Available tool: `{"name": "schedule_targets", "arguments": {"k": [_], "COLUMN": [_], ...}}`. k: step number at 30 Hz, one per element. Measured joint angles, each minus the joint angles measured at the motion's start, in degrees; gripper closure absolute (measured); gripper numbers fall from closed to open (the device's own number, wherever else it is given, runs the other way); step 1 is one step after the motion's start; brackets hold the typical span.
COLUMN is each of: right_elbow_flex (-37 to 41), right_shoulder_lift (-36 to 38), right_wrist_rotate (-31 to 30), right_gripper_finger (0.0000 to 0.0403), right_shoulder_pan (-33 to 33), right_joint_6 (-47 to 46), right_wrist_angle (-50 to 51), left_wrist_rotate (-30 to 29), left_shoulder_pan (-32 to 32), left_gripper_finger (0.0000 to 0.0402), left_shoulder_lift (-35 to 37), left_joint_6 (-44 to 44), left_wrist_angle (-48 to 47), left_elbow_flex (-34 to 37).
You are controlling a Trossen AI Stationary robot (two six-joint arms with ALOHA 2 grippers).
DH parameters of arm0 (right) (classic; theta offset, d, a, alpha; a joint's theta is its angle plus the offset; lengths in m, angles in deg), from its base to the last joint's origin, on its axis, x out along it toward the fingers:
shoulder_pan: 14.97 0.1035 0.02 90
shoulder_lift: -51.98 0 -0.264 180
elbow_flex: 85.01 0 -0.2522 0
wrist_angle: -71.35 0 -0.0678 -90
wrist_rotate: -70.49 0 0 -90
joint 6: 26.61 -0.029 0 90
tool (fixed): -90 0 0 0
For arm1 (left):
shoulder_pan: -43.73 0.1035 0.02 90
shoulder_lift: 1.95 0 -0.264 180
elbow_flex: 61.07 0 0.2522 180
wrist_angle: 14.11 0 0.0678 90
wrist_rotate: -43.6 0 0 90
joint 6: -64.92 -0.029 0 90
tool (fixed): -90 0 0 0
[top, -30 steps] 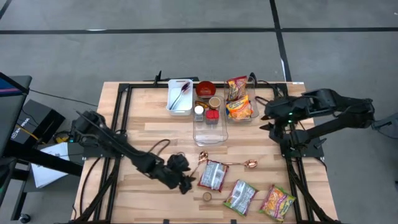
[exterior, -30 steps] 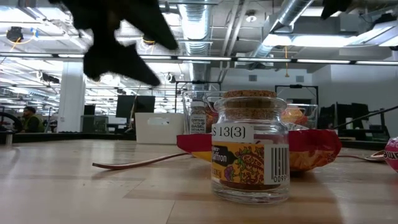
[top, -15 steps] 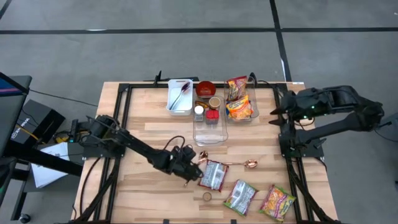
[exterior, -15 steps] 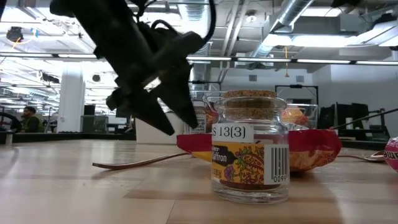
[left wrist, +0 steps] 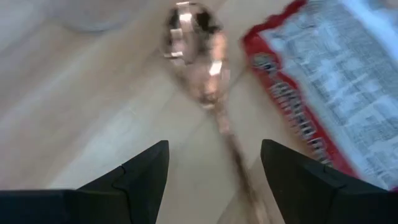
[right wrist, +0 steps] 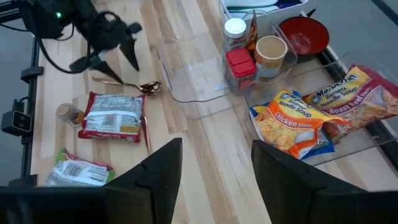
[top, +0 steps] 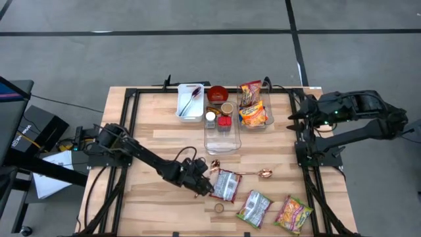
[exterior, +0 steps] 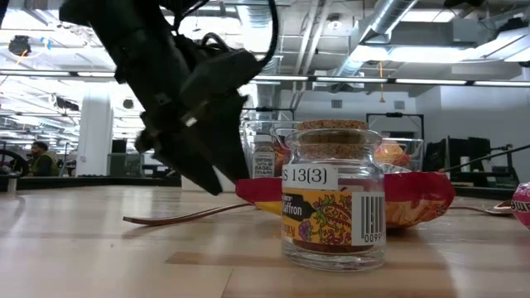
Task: Pick & Place Food Item
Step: Put the left gold spoon into the white bin
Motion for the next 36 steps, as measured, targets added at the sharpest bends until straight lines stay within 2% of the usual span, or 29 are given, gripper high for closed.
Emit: {"name": "schedule_targets", "arguments": {"k": [8,13,25,36], "right_elbow_flex": [0.0,0.0,0.0,0.0], "right_shoulder_lift": [0.0,0.0,-0.1,0.0], "right_wrist_rotate": [-0.2,-0.2,-0.2,-0.2], "right_gripper_finger": [0.0216,0.0216,0.0216,0.0216], "right_shoulder_pan": [0.0,0.0,0.0,0.0], "right_joint_6": [0.0,-0.1,-0.2,-0.8], "right_wrist_angle": [0.0,0.1,0.2,0.1], "left_wrist_rotate": [0.8,0.2,-0.4,1.6], "left_shoulder_pan": [0.7,1.0,1.1,0.7], "left_gripper_finger": [0.0153,0.0167,0.0254,0.0302], "left_shoulder_lift": [-1.6,-2.7,-2.4,-2.3], "left_joint_6": [-1.9,-2.8,0.3,1.9], "left_wrist_angle": [2.7,1.7,-4.1,-8.1], "left_elbow_flex": [-0.3,-0.3,-0.3,-0.3]}}
